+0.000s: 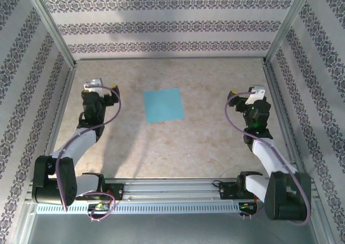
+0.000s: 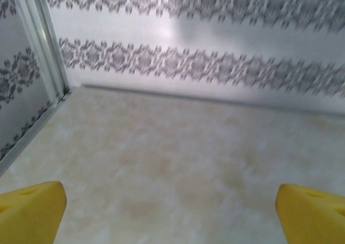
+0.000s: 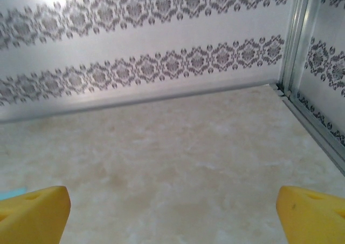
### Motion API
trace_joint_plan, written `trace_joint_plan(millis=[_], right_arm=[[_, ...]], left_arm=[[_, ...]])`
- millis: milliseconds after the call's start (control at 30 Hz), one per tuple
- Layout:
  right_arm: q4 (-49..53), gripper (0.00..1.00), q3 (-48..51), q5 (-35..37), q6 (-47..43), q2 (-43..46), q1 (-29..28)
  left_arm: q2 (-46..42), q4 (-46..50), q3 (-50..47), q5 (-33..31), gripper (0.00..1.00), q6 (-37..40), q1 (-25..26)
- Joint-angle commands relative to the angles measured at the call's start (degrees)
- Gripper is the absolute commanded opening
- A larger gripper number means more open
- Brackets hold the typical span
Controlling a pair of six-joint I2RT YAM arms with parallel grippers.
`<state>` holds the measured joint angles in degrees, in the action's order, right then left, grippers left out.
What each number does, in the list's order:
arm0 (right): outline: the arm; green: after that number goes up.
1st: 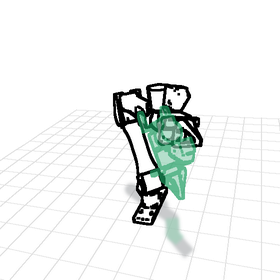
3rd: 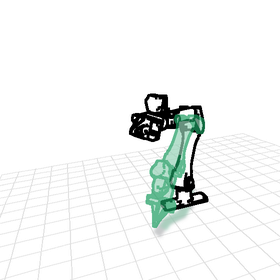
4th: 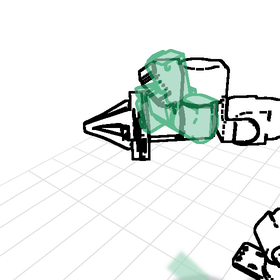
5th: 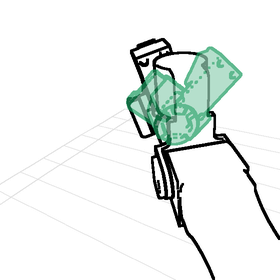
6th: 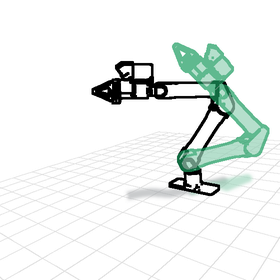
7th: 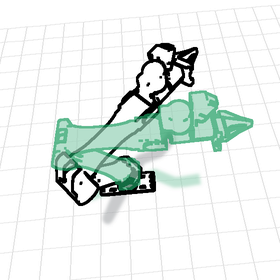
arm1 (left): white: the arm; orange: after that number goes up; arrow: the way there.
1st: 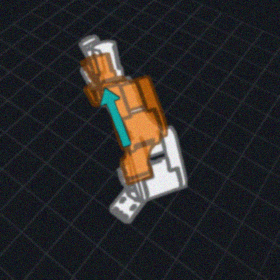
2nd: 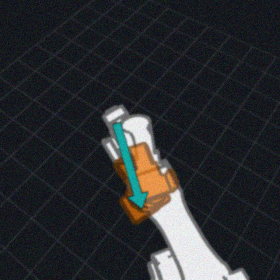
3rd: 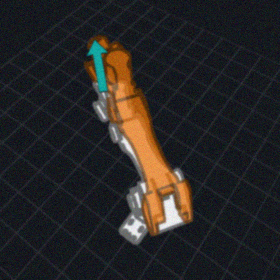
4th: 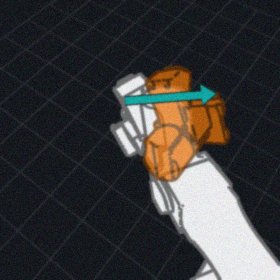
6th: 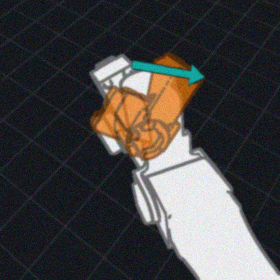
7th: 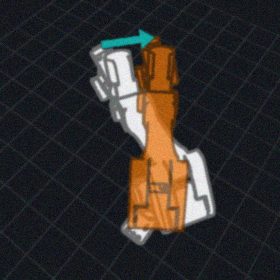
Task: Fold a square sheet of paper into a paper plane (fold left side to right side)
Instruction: Move the square sheet of paper to the center of the table.
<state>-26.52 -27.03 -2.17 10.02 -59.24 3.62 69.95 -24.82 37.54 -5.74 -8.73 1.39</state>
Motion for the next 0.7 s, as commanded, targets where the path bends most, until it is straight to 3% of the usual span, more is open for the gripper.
trace_joint_plan(millis=[0,67,167,367,667], right_arm=[[15.13,0.98,-1.90,-2.65,7.90,4.60,0.50],[19.16,0.98,-2.64,-5.52,11.98,7.00,0.63],[23.02,0.98,-3.66,-10.78,17.72,8.17,0.78],[24.23,0.98,-6.22,-24.71,25.33,4.04,0.77],[23.93,0.95,-7.43,-29.11,26.16,-1.14,0.78]], left_arm=[[0.98,18.17,4.84,6.07,1.00,-14.21,-0.47],[2.69,19.59,6.23,11.35,1.00,-20.77,-0.08],[7.02,21.87,9.31,17.29,1.00,-24.57,3.23],[20.42,30.06,22.18,21.10,1.00,-24.67,14.12],[39.95,36.83,40.69,23.25,1.00,-24.23,23.44]])
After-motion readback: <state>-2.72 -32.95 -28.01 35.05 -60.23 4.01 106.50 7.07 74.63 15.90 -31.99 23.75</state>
